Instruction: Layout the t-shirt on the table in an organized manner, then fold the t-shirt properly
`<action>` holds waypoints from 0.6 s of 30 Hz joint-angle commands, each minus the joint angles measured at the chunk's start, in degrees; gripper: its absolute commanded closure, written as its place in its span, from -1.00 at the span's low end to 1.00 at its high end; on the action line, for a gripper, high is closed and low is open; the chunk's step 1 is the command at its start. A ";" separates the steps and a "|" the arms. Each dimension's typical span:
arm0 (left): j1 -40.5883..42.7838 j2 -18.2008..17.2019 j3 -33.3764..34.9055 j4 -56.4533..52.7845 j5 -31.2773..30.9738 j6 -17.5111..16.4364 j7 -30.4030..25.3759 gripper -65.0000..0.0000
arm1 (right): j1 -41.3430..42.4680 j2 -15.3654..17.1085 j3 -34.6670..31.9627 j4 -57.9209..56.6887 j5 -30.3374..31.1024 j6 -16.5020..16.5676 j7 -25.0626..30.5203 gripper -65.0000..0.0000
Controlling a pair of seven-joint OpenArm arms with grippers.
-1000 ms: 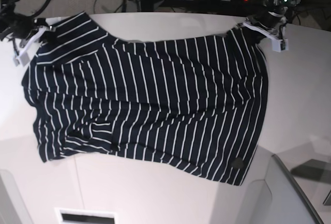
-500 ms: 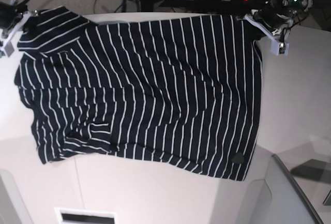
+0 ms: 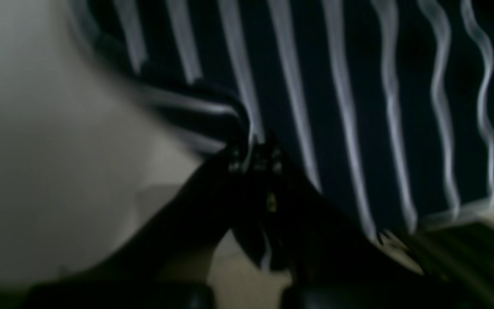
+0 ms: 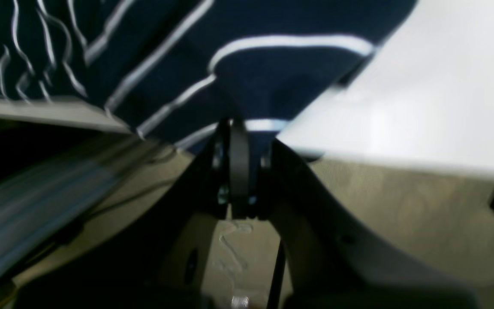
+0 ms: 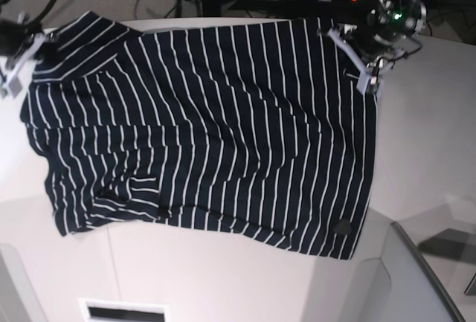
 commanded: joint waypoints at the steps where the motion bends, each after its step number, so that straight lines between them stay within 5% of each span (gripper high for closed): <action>1: -1.30 -0.79 0.25 0.53 0.99 0.42 -0.89 1.00 | 1.69 1.98 0.34 -0.10 0.43 0.06 0.58 1.00; 7: -12.21 -0.88 0.25 -3.16 3.63 0.42 0.17 1.00 | 10.65 7.17 0.25 -4.84 0.34 0.06 0.23 1.00; 10: -16.78 -0.79 0.69 -6.06 4.95 0.42 4.03 1.00 | 12.76 8.84 -0.54 -8.10 0.34 -3.15 0.40 1.00; 18: -27.15 -1.05 2.79 -17.31 5.21 0.51 3.77 1.00 | 26.74 12.09 -16.80 -23.83 -1.94 -9.04 9.72 1.00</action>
